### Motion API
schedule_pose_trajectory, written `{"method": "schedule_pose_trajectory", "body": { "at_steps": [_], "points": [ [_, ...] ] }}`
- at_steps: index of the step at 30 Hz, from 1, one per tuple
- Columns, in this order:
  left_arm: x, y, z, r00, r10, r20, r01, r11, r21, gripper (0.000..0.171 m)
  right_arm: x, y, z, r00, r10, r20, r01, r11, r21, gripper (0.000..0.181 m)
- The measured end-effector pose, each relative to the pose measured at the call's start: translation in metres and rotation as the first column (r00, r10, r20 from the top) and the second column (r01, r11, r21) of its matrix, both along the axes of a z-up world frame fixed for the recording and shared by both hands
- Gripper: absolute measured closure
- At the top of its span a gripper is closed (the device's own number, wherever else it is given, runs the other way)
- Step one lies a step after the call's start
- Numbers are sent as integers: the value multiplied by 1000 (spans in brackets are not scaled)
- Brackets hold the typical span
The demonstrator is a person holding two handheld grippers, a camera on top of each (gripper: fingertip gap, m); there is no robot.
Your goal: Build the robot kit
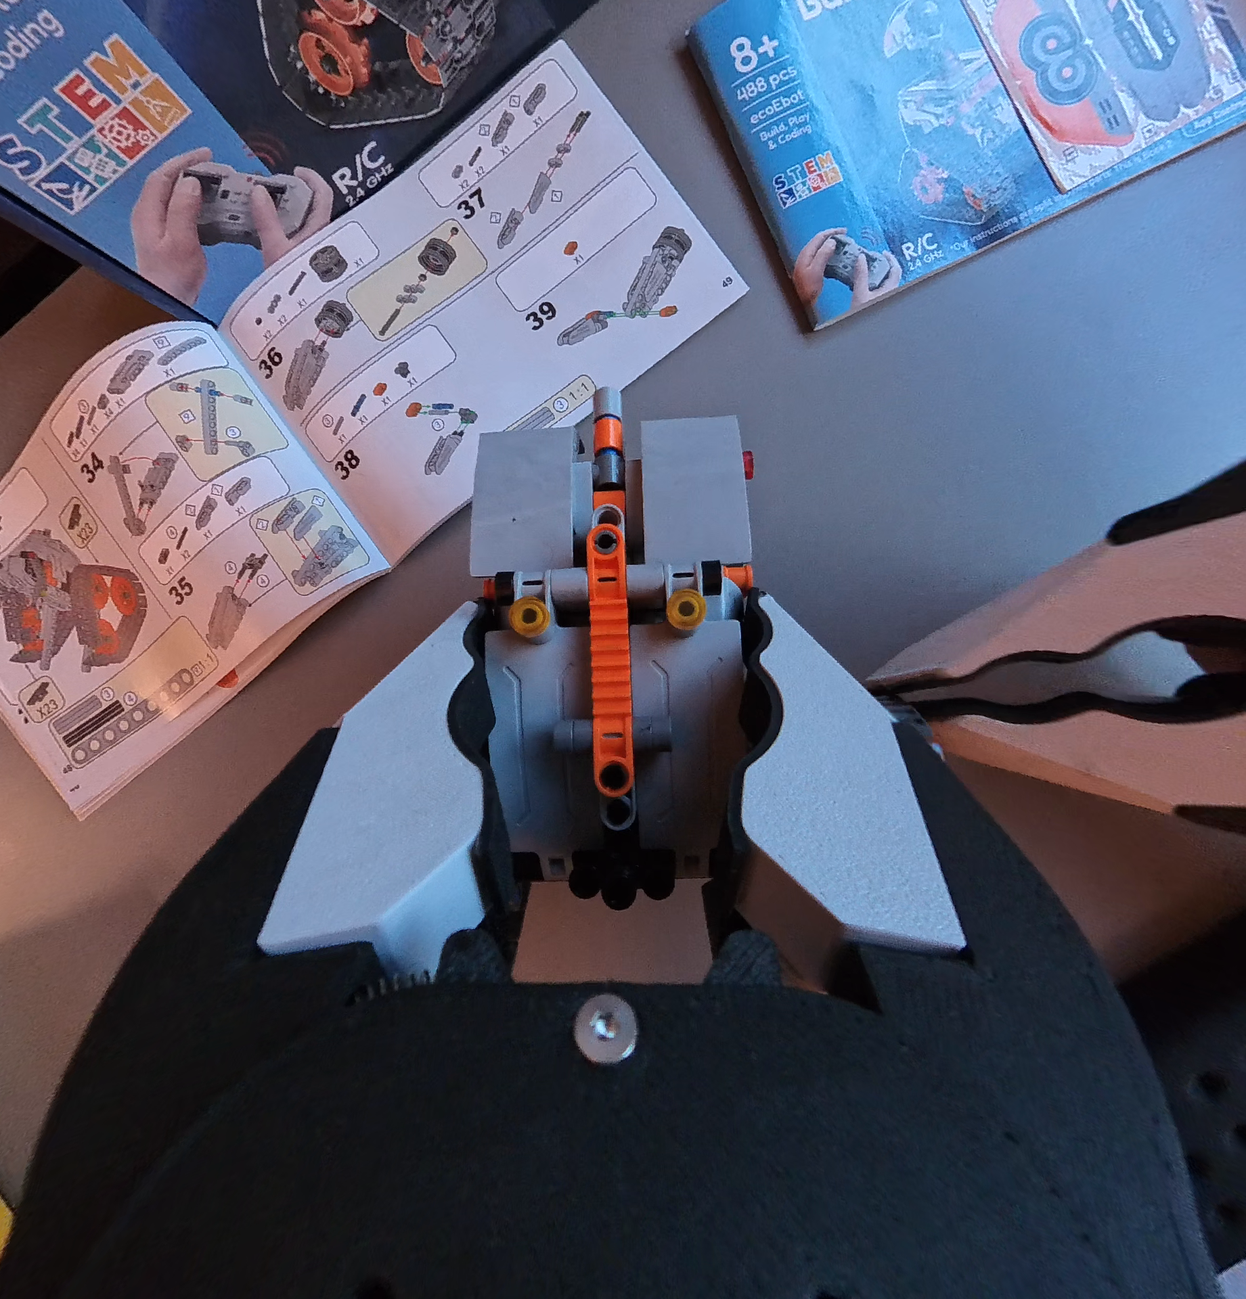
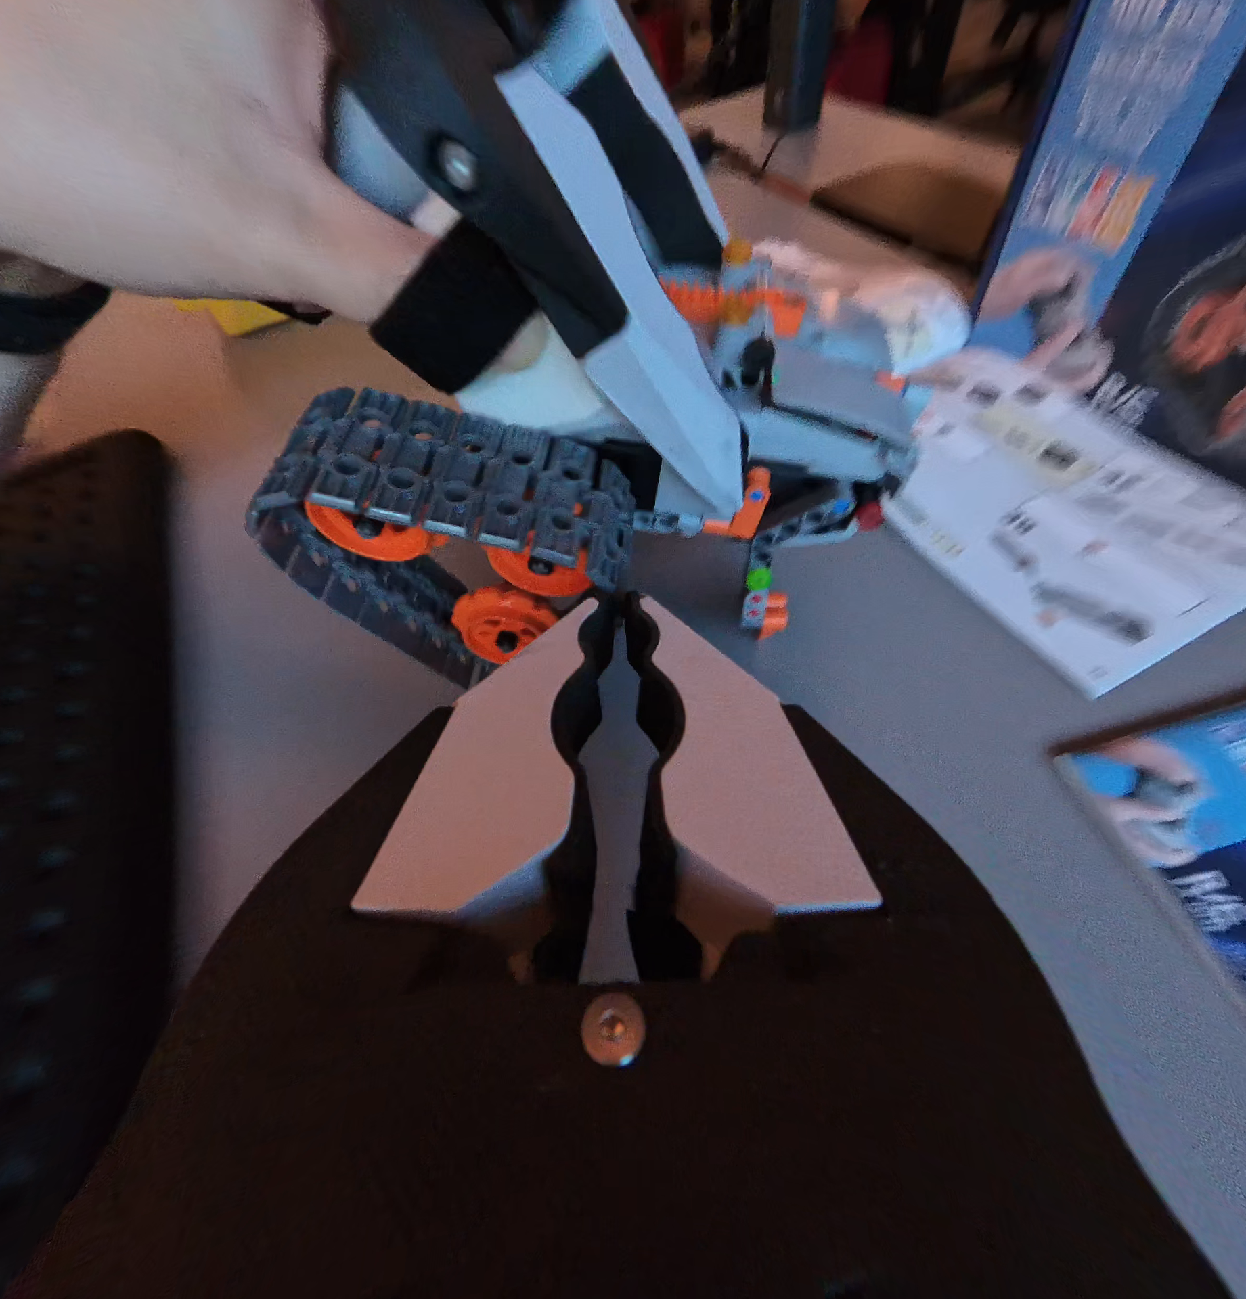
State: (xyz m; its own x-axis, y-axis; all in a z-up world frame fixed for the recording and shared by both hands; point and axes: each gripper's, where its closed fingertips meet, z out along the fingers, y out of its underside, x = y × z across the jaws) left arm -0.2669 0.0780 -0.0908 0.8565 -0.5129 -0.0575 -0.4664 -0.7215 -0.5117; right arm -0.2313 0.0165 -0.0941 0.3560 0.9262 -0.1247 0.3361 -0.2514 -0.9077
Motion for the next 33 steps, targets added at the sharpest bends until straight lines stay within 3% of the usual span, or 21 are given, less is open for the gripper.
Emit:
{"method": "schedule_pose_trajectory", "body": {
  "at_steps": [4, 10, 12, 15, 18, 24, 28, 31, 33],
  "points": [
    [0, -1, 0, 1000, -2, -1, 2, 1000, -5, 102, -5, -10, -22, 1000, 22, -21, -27, 964, -265, 178],
    [3, -1, 0, 999, -35, 3, 35, 999, -3, 102, -7, -22, -34, 995, 92, -48, -103, 939, -328, 176],
    [3, -3, 1, 998, -60, 10, 60, 998, -1, 102, -3, -27, -32, 990, 104, -91, -131, 915, -381, 156],
    [5, -8, 6, 994, -102, 35, 101, 994, 43, 102, 4, -22, -20, 982, 71, -177, -134, 916, -379, 152],
    [5, -18, 19, 977, -185, 106, 165, 972, 169, 102, 7, -21, -17, 979, 59, -196, -129, 922, -366, 151],
    [-32, -63, 39, 881, -379, 285, 205, 846, 492, 102, 3, -26, -22, 990, 81, -119, -110, 958, -265, 149],
    [-77, -85, 33, 831, -421, 362, 202, 836, 509, 102, -5, -31, -30, 992, 104, -73, -120, 959, -256, 150],
    [-106, -87, 32, 830, -431, 355, 205, 827, 524, 102, -12, -36, -31, 991, 118, -66, -131, 957, -260, 151],
    [-115, -91, 33, 784, -503, 364, 255, 795, 550, 102, -15, -38, -30, 990, 123, -66, -136, 961, -240, 150]
  ]
}}
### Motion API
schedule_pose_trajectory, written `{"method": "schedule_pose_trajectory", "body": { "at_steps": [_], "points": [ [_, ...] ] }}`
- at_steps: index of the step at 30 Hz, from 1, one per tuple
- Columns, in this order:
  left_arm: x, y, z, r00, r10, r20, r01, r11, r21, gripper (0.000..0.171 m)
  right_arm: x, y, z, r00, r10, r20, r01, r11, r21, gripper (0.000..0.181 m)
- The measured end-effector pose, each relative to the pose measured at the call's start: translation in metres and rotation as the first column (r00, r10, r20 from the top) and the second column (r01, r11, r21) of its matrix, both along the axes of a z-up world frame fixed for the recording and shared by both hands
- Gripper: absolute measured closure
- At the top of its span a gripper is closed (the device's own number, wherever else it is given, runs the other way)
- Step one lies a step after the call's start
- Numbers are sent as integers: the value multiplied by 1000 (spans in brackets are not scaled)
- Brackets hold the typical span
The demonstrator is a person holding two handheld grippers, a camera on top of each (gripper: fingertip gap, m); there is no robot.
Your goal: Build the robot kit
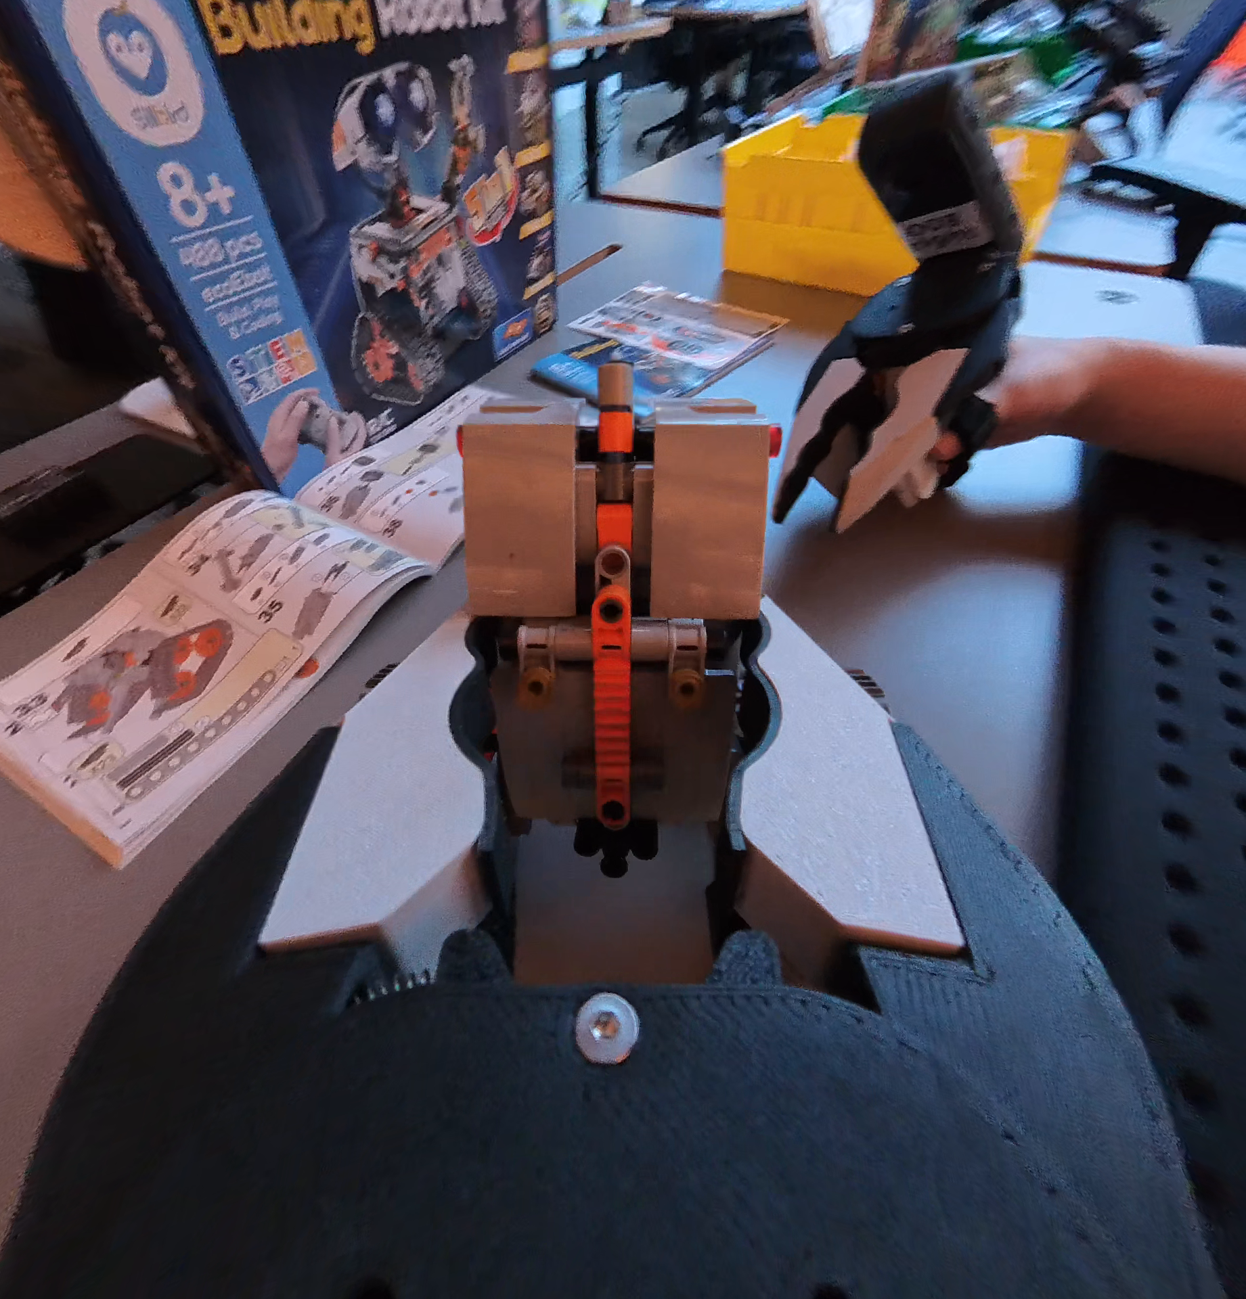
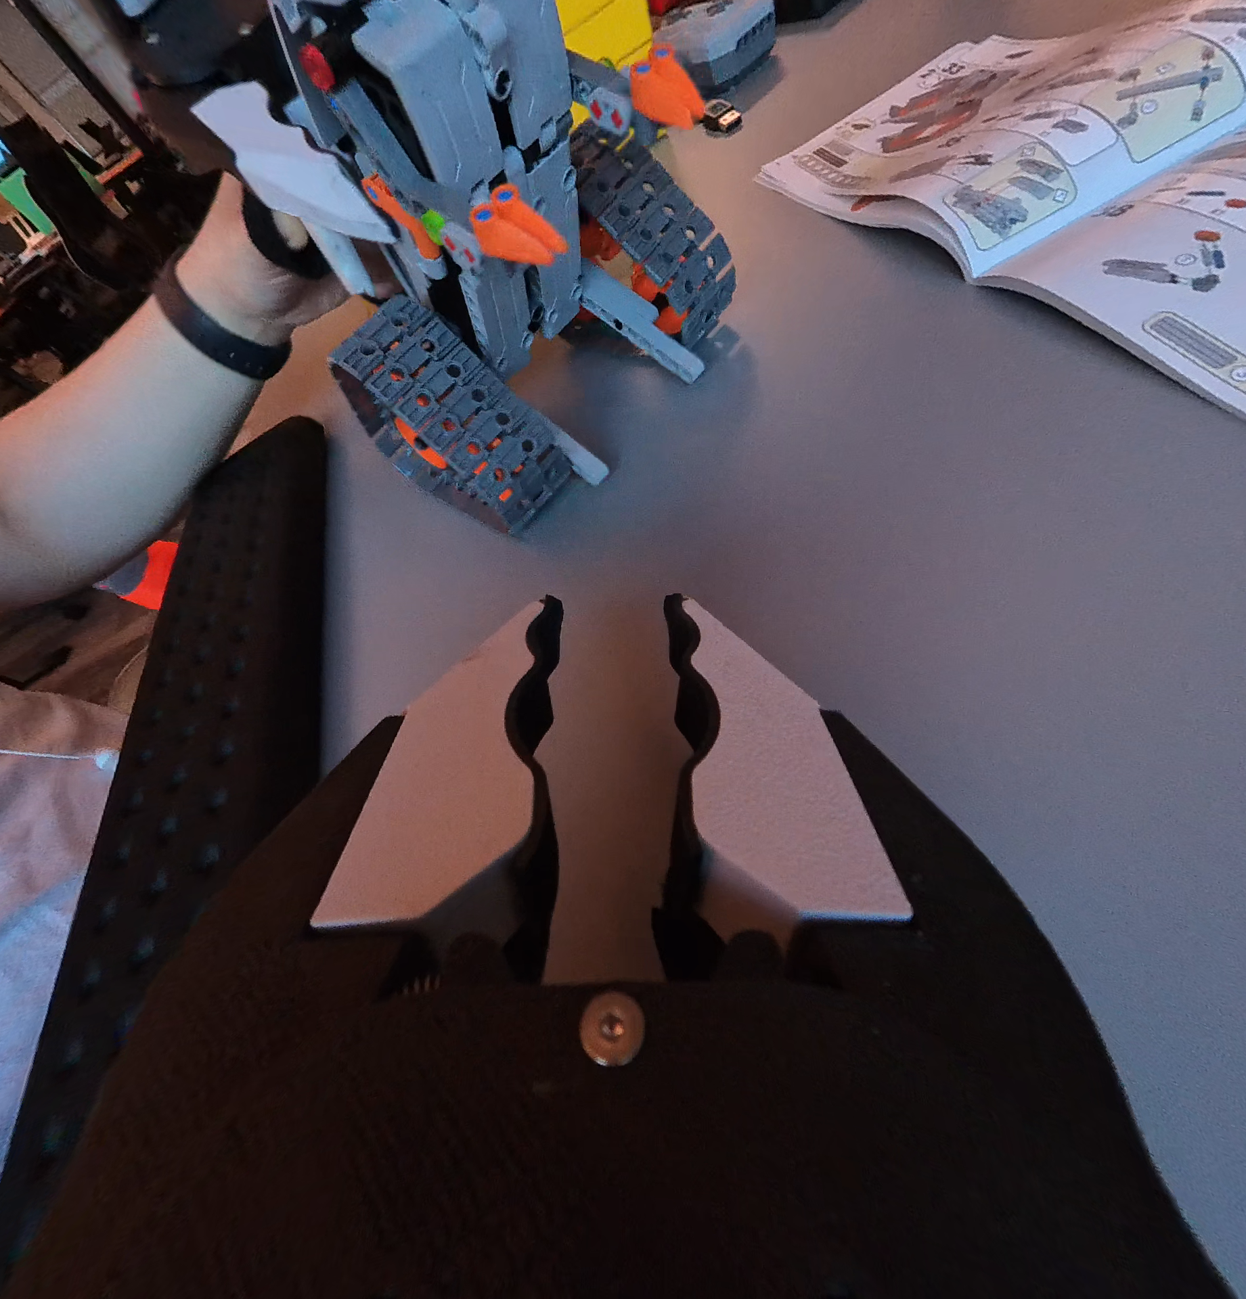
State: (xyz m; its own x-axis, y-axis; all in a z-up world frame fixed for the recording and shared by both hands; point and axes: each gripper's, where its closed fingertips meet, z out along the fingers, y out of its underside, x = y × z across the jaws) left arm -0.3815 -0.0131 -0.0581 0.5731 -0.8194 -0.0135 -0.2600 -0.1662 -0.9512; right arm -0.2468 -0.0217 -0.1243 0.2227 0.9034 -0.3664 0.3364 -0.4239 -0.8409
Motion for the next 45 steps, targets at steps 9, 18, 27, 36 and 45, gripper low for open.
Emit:
{"method": "schedule_pose_trajectory", "body": {
  "at_steps": [9, 18, 27, 36, 45],
  "points": [
    [-13, -6, 2, 989, -135, 61, 138, 989, -47, 89, -1, 4, 8, 999, -22, -50, 24, 999, 24, 150],
    [-18, -14, 52, 975, -12, 224, 28, 997, -67, 79, -26, -2, 5, 999, 46, 5, -47, 989, 137, 150],
    [32, 7, 68, 998, 59, -9, -59, 998, -6, 79, -24, -7, -1, 997, 43, 57, -53, 983, 179, 149],
    [15, 12, 37, 954, -9, -298, 11, 1000, 4, 100, -27, -22, -11, 991, 78, 112, -93, 987, 129, 149],
    [-25, 17, 62, 867, 498, -10, -488, 845, -217, 73, -36, -27, -13, 982, 103, 159, -133, 973, 191, 148]
  ]
}}
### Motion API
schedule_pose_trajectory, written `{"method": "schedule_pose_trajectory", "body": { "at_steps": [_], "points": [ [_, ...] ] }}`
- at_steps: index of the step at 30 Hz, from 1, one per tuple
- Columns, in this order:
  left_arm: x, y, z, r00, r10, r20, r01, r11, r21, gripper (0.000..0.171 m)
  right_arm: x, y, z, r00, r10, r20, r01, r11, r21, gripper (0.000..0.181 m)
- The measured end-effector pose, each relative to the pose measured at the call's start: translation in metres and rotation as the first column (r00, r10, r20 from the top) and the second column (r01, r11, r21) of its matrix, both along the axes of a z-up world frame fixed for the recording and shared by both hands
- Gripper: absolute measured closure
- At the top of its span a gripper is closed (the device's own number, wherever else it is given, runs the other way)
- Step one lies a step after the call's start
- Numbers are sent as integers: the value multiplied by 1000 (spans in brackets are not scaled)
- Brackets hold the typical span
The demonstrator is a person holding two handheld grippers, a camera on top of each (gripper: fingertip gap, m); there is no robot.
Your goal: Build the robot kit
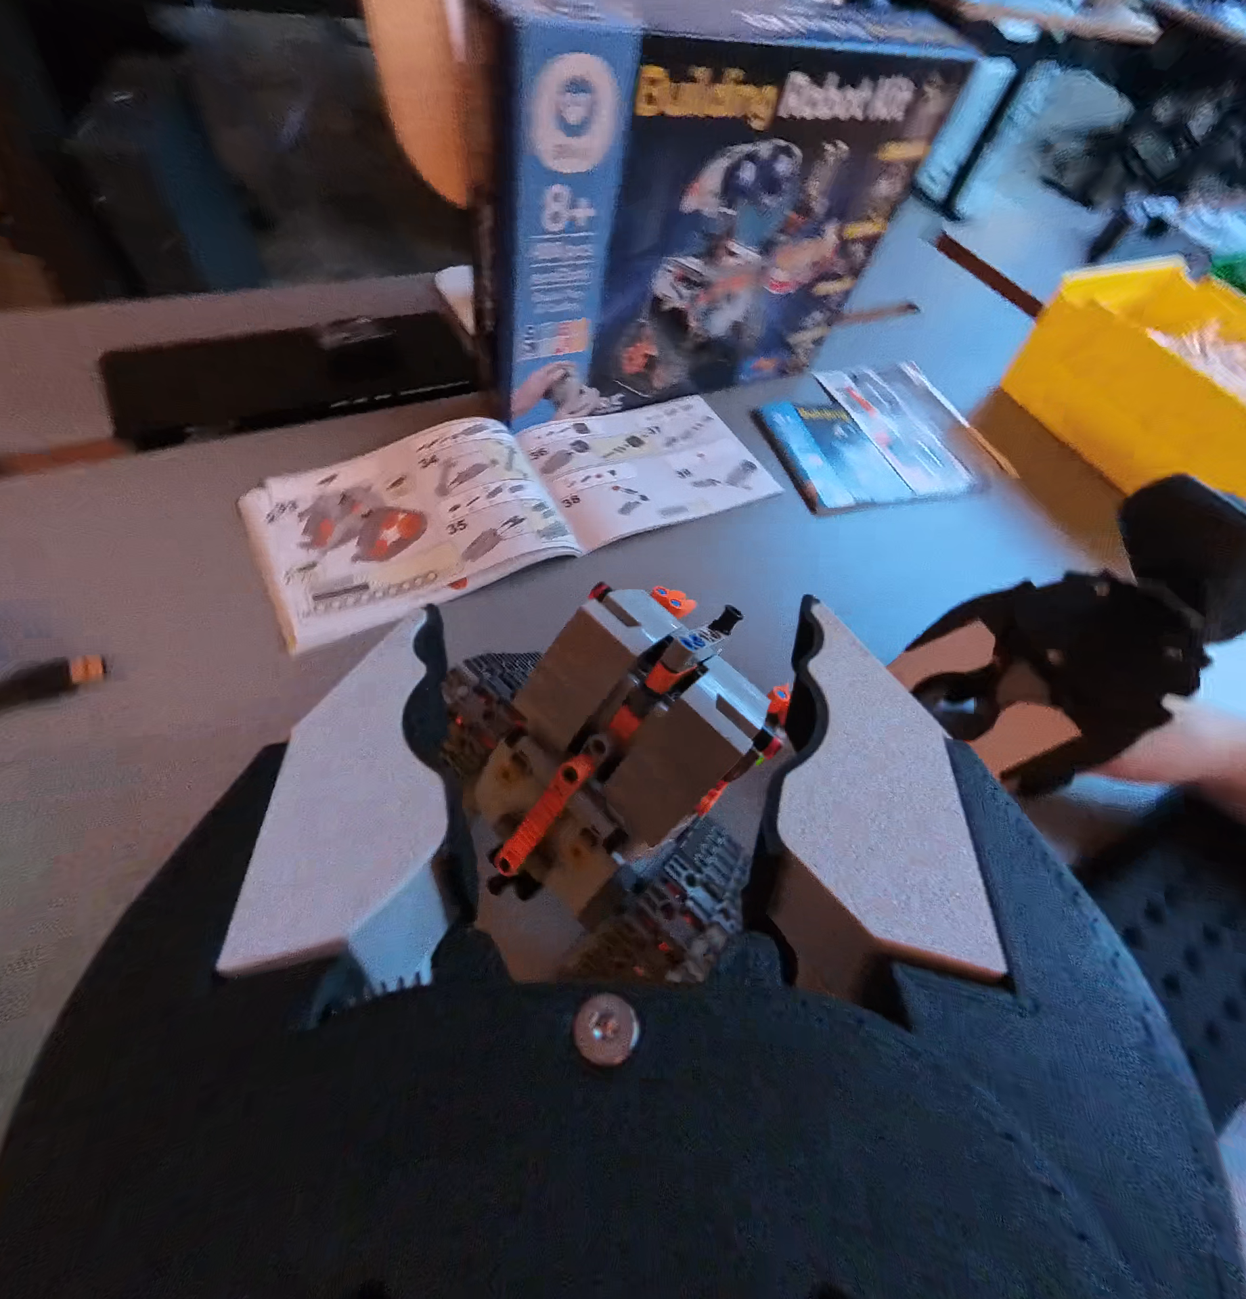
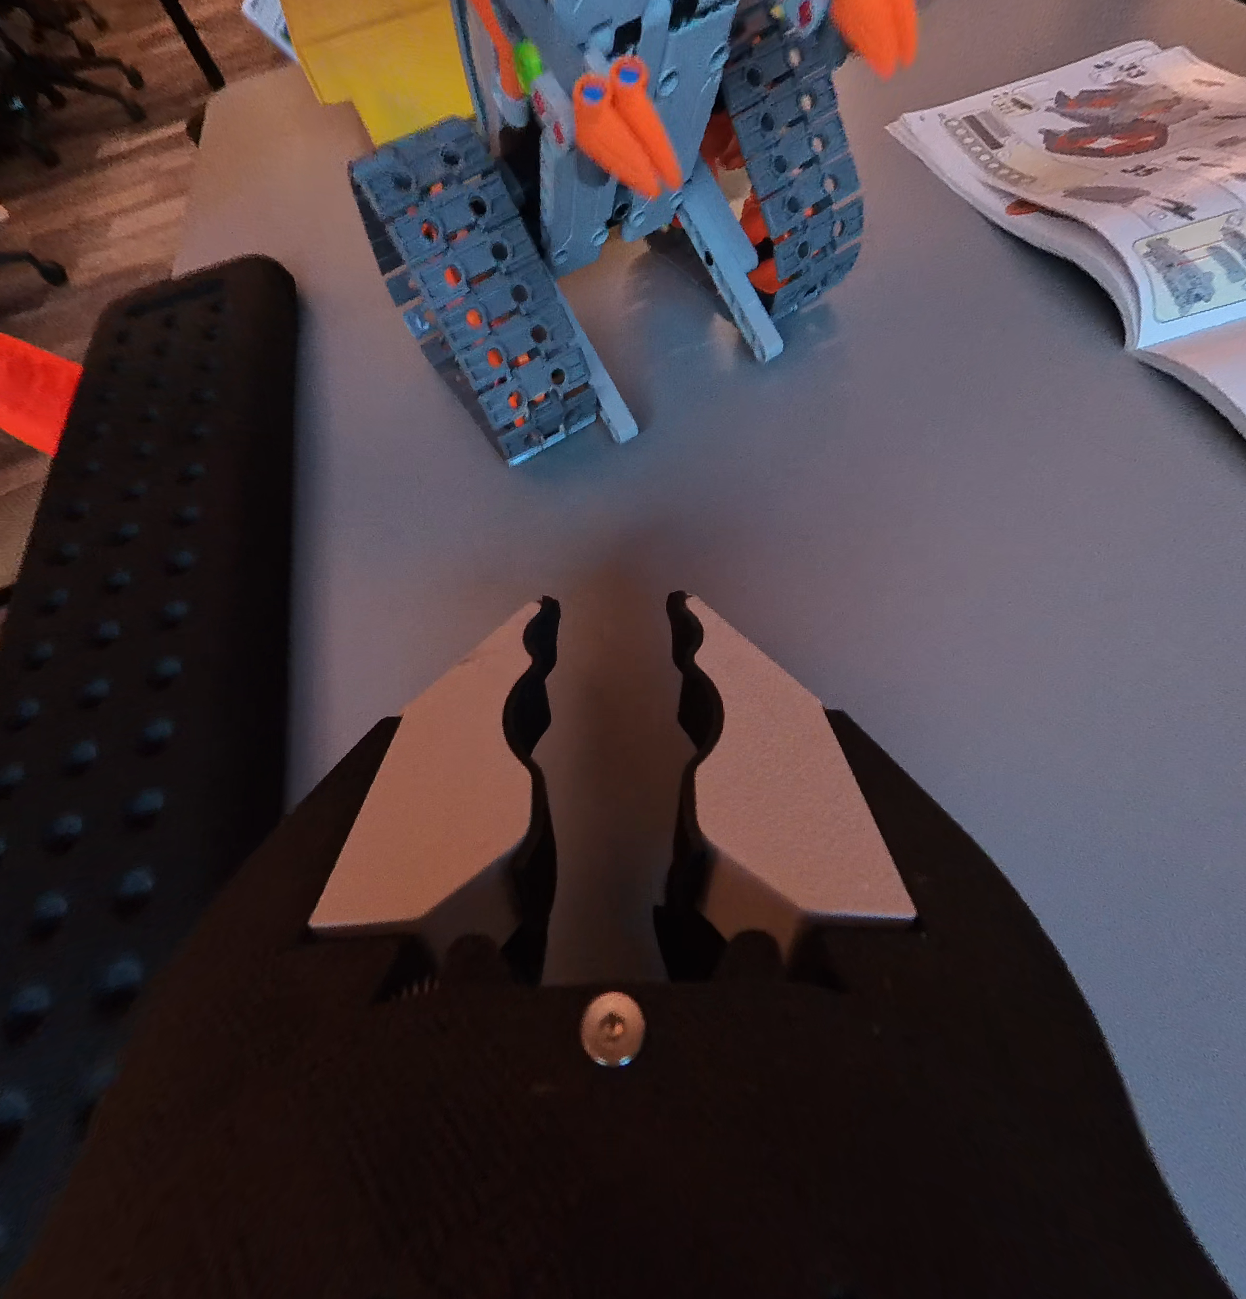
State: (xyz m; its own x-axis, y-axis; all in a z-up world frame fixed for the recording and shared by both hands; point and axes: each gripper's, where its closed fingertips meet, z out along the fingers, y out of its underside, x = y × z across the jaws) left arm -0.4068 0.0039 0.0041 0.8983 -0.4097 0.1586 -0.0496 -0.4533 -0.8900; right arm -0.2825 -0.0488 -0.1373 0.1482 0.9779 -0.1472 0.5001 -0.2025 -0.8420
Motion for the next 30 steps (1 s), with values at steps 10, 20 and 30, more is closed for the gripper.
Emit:
{"method": "schedule_pose_trajectory", "body": {
  "at_steps": [10, 20, 30],
  "points": [
    [20, 1, -36, 994, -53, -100, 42, 993, -108, 94, 34, 35, 18, 996, -75, -46, 82, 980, 182, 150],
    [34, -2, 18, 809, -574, 127, 577, 817, 17, 95, 45, 23, 19, 998, -40, -58, 44, 997, 66, 150],
    [-1, -68, -82, 997, -59, 48, 61, 997, -45, 72, 33, 12, -1, 1000, 19, 7, -19, 999, 50, 149]
  ]
}}
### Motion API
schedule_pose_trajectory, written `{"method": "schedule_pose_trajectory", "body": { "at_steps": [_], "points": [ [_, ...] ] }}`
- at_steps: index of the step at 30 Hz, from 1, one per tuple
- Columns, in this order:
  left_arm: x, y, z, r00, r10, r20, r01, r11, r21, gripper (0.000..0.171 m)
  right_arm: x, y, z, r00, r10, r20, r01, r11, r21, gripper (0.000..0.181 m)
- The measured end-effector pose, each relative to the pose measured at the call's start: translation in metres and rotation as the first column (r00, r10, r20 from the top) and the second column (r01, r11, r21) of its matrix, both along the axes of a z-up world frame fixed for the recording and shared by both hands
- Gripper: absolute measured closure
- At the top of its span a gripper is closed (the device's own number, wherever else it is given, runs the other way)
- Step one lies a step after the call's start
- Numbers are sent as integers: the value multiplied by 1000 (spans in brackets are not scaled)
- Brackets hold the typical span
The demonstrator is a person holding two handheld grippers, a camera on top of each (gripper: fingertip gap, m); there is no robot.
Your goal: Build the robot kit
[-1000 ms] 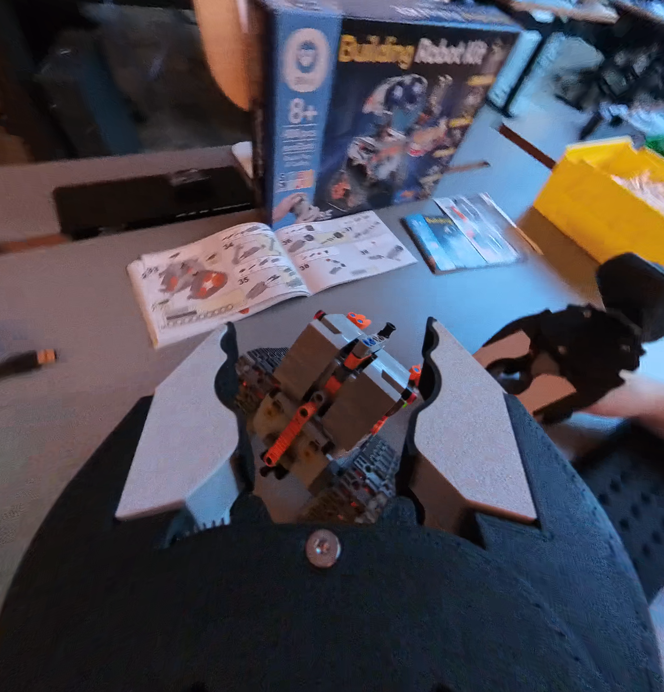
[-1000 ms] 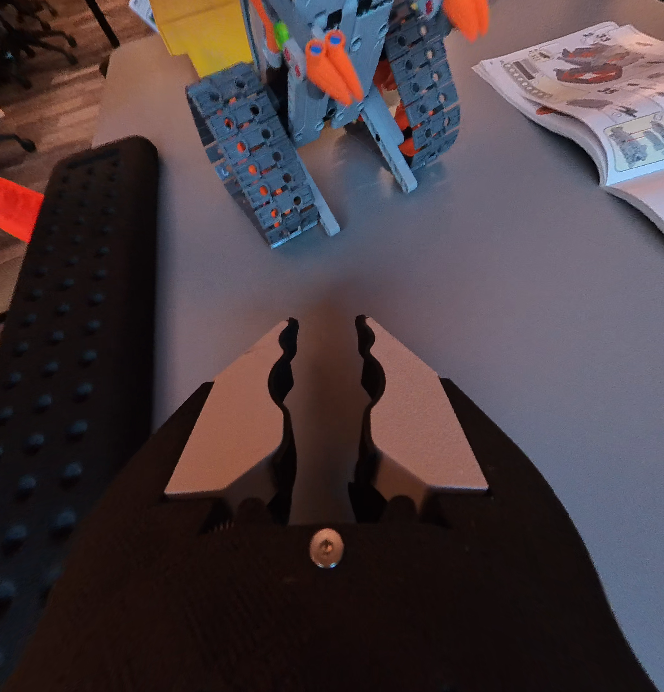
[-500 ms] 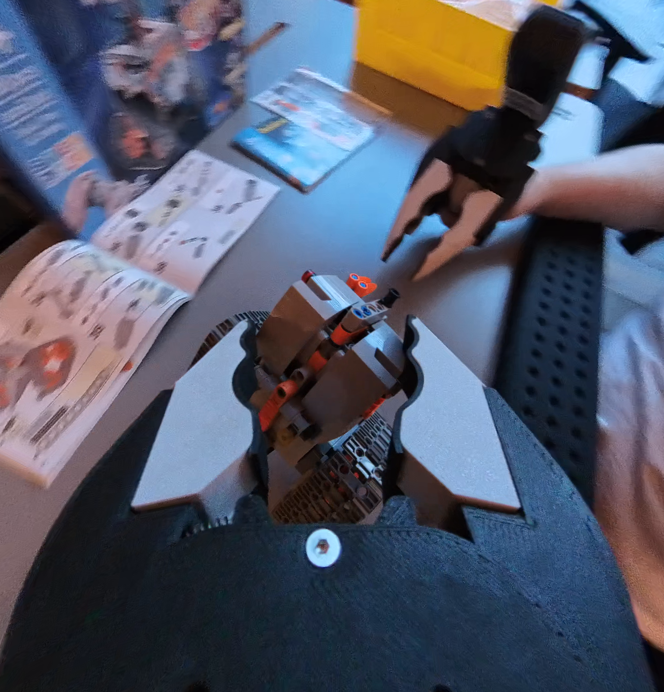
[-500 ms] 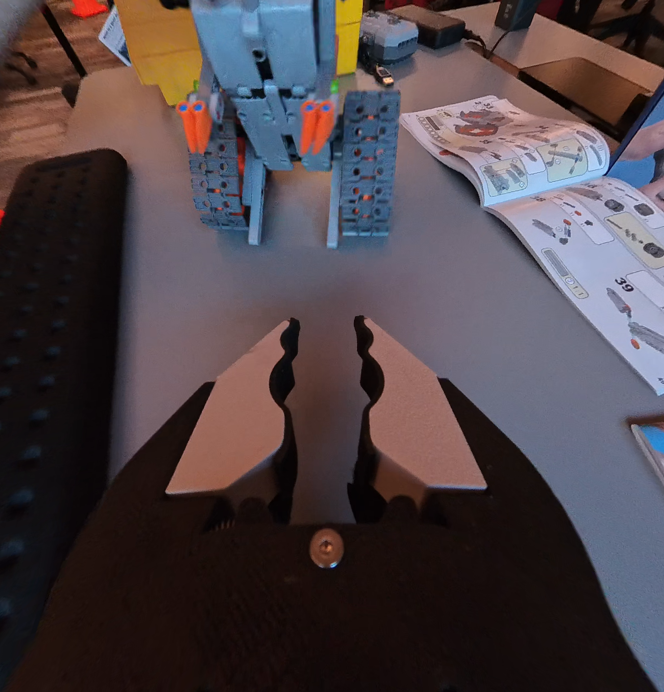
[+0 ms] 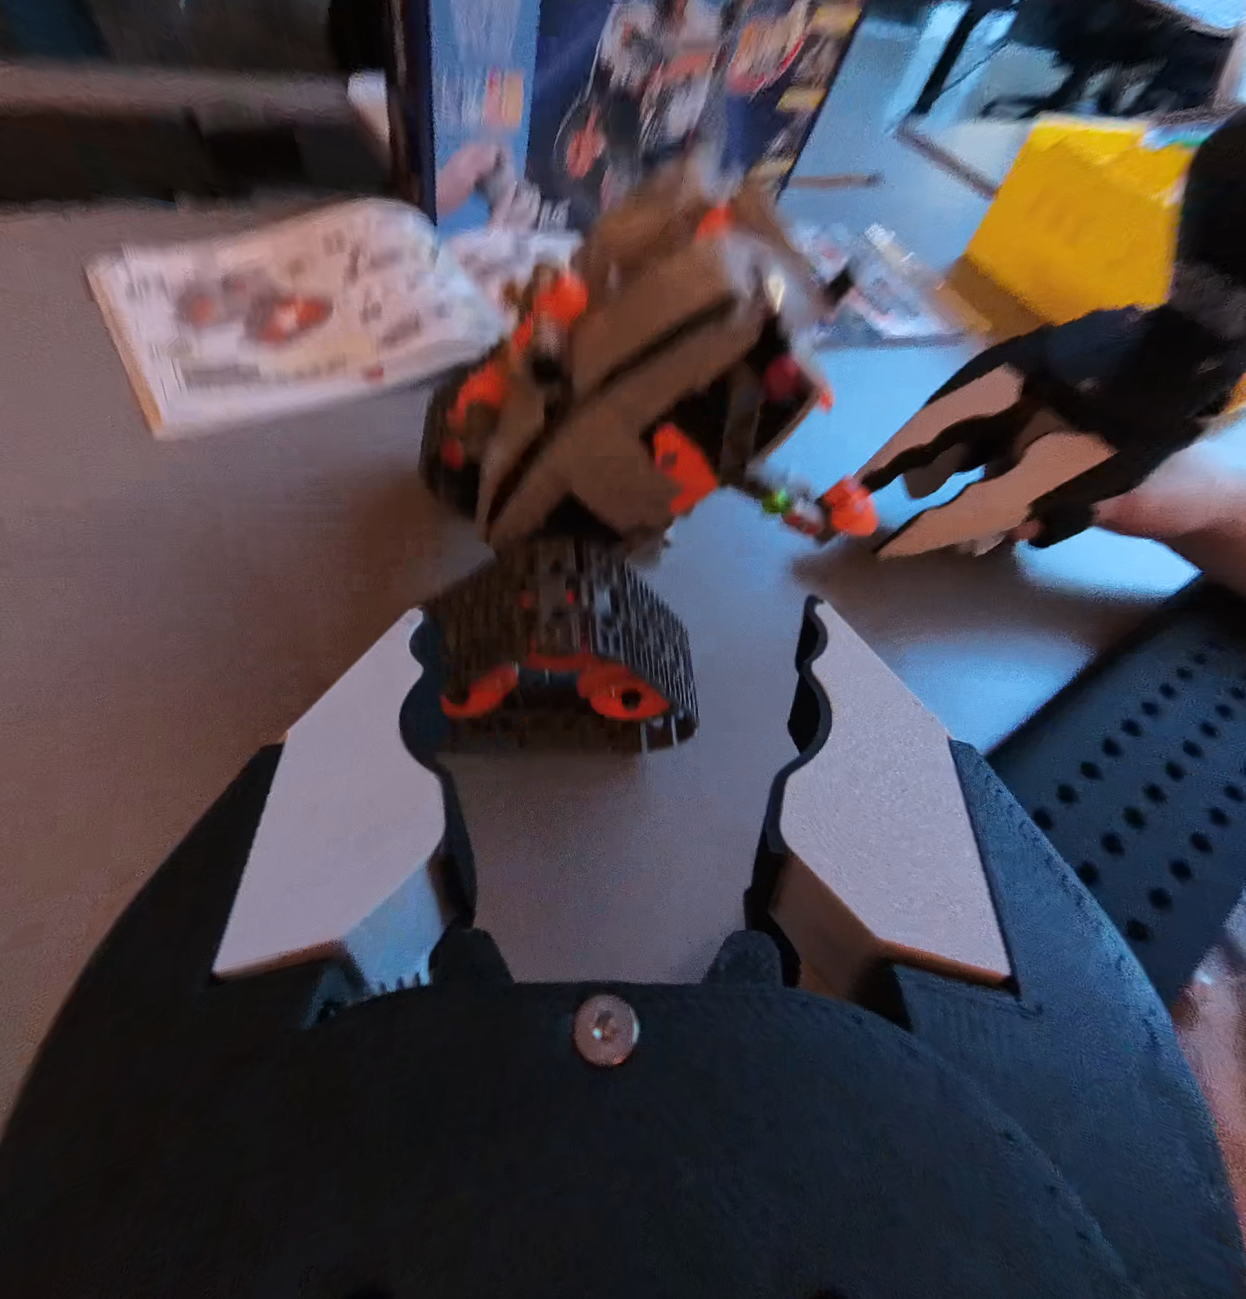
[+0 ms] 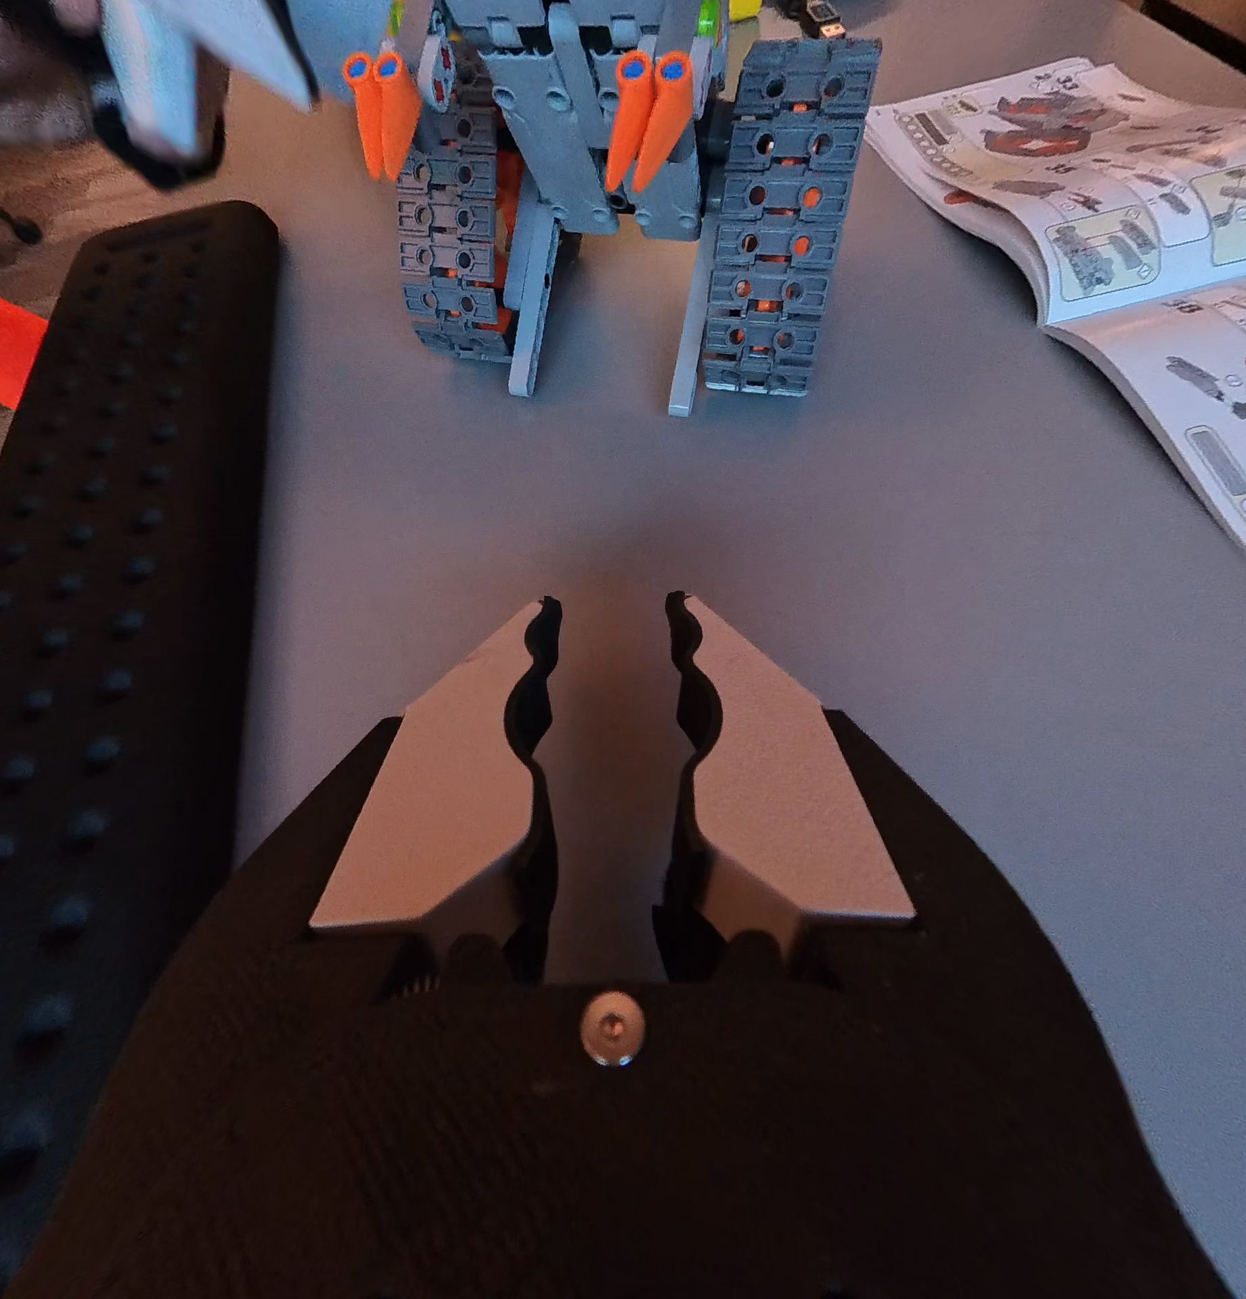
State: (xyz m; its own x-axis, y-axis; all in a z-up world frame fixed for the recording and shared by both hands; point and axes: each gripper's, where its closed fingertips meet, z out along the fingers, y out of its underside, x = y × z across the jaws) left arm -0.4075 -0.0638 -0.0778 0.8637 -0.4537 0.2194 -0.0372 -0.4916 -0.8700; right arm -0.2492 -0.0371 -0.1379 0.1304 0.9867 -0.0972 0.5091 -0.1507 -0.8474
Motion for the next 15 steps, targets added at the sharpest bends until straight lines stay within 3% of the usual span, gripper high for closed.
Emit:
{"method": "schedule_pose_trajectory", "body": {
  "at_steps": [3, 5, 7, 9, 13, 15],
  "points": [
    [-7, 6, -25, 990, 128, -67, -128, 992, -4, 75, -1, 3, -2, 1000, -19, 4, 19, 1000, 0, 150],
    [-10, 11, -31, 984, 103, -147, -102, 995, 13, 97, -1, 7, 1, 999, -40, -12, 40, 999, 10, 150],
    [-12, 15, -33, 971, -32, -238, 35, 999, 9, 103, -1, 8, 4, 998, -57, -30, 57, 998, 4, 151],
    [-12, 19, -33, 951, -198, -236, 197, 980, -28, 103, -3, 6, 8, 997, -55, -57, 54, 998, -14, 152],
    [-5, 26, -32, 821, -526, -220, 531, 846, -43, 104, -13, 20, 33, 989, -28, -147, 39, 997, 72, 152],
    [-3, 30, -31, 773, -605, -193, 609, 792, -44, 104, -19, 30, 49, 978, 8, -211, 17, 993, 118, 143]
  ]
}}
